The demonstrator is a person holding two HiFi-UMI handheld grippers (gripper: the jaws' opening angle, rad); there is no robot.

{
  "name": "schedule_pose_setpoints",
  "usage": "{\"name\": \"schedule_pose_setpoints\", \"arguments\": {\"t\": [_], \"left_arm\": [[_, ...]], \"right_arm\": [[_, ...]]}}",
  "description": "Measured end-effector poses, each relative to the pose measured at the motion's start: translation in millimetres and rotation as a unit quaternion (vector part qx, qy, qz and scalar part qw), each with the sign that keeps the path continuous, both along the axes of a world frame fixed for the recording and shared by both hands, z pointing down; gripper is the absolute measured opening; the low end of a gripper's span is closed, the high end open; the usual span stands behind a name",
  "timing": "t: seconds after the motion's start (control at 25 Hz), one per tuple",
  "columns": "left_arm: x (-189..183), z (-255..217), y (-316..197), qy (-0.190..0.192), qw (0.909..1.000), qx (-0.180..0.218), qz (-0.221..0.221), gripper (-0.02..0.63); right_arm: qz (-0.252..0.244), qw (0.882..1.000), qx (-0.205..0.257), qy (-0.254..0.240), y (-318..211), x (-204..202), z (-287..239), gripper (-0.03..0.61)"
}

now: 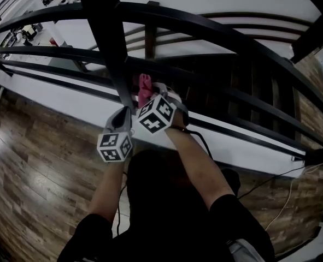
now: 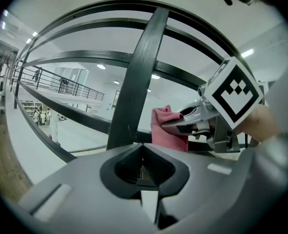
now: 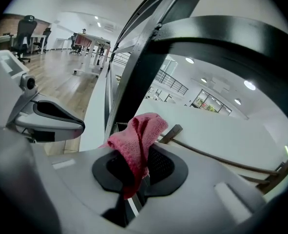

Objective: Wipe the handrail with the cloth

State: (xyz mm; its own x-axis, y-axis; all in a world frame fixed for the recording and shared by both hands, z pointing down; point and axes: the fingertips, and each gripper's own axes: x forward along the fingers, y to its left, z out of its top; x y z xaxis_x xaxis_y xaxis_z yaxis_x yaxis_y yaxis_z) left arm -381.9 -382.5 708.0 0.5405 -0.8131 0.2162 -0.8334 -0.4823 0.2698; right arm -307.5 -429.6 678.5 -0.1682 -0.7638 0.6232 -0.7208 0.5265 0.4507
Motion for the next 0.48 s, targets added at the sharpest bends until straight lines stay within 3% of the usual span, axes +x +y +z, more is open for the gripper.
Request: {"name": "schedule_pose_setpoints", "arguments": {"t": [0.48], "left_arm": [[35, -1, 12, -0.002, 0.9996, 0.01, 0.026, -0.002]], "right_arm": [[0.025, 1.0, -0.011, -0.016, 20, 46, 0, 0.046]]}}
